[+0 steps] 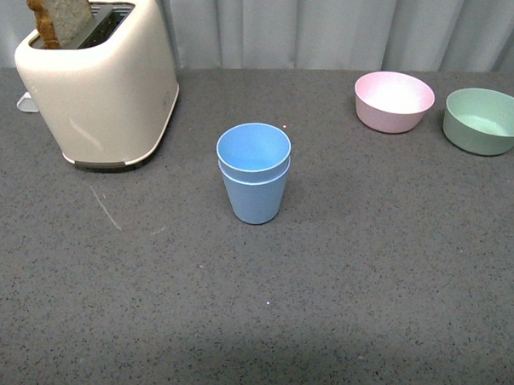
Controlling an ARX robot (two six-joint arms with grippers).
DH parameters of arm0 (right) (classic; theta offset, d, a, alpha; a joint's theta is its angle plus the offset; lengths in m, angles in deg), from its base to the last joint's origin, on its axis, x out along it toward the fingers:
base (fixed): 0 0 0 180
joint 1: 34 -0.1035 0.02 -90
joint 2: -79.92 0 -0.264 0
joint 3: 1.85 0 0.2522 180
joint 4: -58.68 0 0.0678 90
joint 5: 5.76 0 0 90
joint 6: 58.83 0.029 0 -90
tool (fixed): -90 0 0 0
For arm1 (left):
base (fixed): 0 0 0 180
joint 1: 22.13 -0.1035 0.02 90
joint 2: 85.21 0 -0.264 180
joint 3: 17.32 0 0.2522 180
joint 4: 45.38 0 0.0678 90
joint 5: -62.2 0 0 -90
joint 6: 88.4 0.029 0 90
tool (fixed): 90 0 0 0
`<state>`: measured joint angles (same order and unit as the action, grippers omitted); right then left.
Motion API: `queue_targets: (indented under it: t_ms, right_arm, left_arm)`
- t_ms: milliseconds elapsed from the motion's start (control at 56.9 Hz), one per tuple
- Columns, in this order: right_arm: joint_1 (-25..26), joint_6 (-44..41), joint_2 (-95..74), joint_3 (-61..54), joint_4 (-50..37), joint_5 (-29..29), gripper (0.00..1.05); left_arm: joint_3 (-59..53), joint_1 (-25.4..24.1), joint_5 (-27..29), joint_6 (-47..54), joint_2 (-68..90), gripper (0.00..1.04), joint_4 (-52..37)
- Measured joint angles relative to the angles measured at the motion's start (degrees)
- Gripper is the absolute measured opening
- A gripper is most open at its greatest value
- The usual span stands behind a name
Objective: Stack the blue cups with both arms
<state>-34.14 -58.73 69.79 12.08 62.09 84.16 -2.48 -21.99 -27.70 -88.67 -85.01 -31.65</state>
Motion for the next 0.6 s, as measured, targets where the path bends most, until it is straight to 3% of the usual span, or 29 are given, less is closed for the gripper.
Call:
queue_targets:
  t_ms: [123, 352, 492, 598]
  right_arm:
    - [0.0, 0.0, 8.4, 0.0, 9.9, 0.2, 0.01]
    - [0.0, -0.1, 9.9, 0.0, 10.3, 0.2, 0.01]
    - [0.0, -0.1, 9.9, 0.0, 10.3, 0.2, 0.22]
    - [0.0, -0.1, 9.9, 0.0, 10.3, 0.2, 0.45]
  left_arm:
    - [0.0, 0.0, 0.1, 0.0, 0.0, 0.98, 0.0]
    - [0.0, 0.0, 0.0, 0.0, 0.0, 0.98, 0.0]
    - [0.0, 0.0, 0.0, 0.0, 0.0, 0.98, 0.0]
    - [0.0, 0.0, 0.0, 0.0, 0.0, 0.98, 0.0]
